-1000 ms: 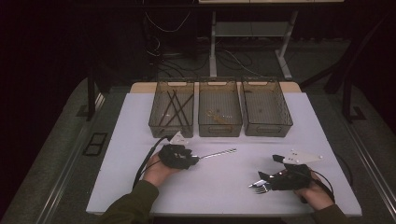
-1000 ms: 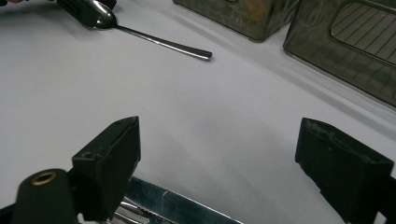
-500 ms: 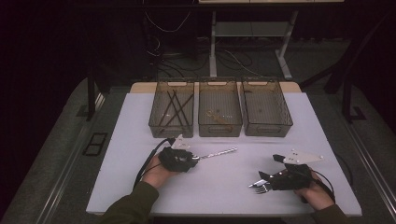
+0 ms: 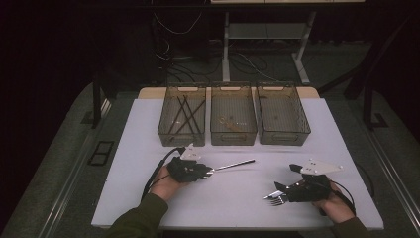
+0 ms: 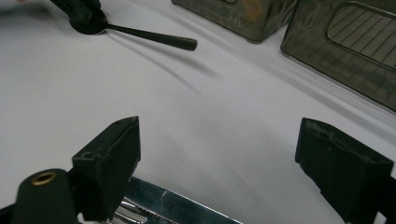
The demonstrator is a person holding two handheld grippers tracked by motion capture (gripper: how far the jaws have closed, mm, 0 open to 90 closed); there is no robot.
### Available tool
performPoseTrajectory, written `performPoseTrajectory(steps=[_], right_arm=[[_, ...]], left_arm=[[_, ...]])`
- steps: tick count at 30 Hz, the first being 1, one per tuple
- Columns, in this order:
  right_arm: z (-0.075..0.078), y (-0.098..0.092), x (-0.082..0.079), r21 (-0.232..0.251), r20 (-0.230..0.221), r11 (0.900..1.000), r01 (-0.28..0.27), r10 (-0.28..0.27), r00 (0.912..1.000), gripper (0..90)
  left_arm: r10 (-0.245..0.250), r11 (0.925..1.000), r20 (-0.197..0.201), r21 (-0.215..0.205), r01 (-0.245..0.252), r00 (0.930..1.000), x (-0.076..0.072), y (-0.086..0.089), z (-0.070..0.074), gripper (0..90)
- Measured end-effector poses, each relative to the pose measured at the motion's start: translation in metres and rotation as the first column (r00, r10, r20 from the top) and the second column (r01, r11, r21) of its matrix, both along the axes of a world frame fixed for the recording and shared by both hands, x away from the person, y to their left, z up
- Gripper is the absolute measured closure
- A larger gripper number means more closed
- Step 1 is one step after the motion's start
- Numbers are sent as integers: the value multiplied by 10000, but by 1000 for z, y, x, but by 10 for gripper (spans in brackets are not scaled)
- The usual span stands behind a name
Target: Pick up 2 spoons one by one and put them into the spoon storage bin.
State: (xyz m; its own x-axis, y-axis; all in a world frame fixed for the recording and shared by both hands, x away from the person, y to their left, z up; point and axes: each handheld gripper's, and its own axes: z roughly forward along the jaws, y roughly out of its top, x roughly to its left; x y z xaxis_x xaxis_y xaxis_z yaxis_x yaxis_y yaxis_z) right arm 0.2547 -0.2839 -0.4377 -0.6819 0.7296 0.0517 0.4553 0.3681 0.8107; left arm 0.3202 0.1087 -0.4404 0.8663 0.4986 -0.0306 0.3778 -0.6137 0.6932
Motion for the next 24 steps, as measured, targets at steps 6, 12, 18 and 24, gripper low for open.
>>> performPoseTrajectory(steps=[6,12,18,24], right_arm=[[0,0,0,-9,9,10000,-14,14,10000,144],[1,0,0,11,14,10000,4,-4,10000,144],[1,0,0,15,22,10000,9,-9,10000,144],[1,0,-1,51,11,10000,4,-4,10000,144]], left_arm=[[-266,9996,42,-19,266,9996,-3,1,3,812],[-579,9983,-179,-27,578,9982,-6,-1,4,864],[-523,9986,-240,69,525,9983,-7,-2,5,870],[-489,9988,-281,-11,489,9984,-6,-1,5,871]])
